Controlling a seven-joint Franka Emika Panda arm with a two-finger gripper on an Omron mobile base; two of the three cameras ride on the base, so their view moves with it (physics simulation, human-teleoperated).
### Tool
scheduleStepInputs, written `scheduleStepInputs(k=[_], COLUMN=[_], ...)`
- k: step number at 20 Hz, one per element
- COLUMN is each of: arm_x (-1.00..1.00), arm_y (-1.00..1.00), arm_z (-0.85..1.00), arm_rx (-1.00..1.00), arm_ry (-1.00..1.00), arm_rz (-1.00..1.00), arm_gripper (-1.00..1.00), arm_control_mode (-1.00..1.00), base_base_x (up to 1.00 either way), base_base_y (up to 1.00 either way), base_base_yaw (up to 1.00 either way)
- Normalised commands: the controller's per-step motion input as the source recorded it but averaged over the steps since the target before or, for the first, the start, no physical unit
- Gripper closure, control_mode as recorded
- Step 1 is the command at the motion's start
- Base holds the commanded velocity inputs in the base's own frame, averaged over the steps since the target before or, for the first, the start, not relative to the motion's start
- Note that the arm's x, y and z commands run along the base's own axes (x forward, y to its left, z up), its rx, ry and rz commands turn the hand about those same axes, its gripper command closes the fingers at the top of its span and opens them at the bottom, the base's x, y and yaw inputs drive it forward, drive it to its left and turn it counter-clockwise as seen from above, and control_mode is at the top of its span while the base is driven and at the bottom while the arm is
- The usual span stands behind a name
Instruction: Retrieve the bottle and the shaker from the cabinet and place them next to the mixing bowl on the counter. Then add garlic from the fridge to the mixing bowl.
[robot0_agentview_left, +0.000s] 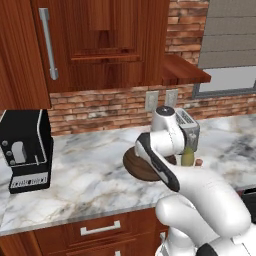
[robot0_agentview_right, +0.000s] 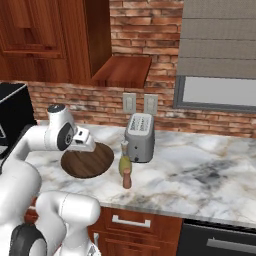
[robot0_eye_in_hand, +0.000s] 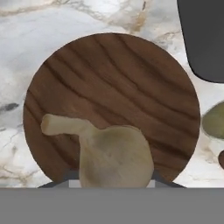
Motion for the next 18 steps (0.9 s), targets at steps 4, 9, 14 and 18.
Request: scheduleStepInputs(k=[4,9,14,18], arm_x=[0.72,0.47,0.09,0.0], arm_y=[0.0,0.0,0.0,0.0], arm_z=[-0.39,-0.24,-0.23,-0.23], arm_rx=[0.0,0.0,0.0,0.0], arm_ry=[0.04,0.06,0.04,0.0], arm_rz=[0.0,0.0,0.0,0.0], arm_gripper=[1.0,1.0,1.0,1.0], arm_control_mode=[-1.0,-1.0,-1.0,-1.0], base_base_x=[0.0,0.0,0.0,0.0], base_base_y=[0.0,0.0,0.0,0.0], base_base_yaw=[0.0,0.0,0.0,0.0])
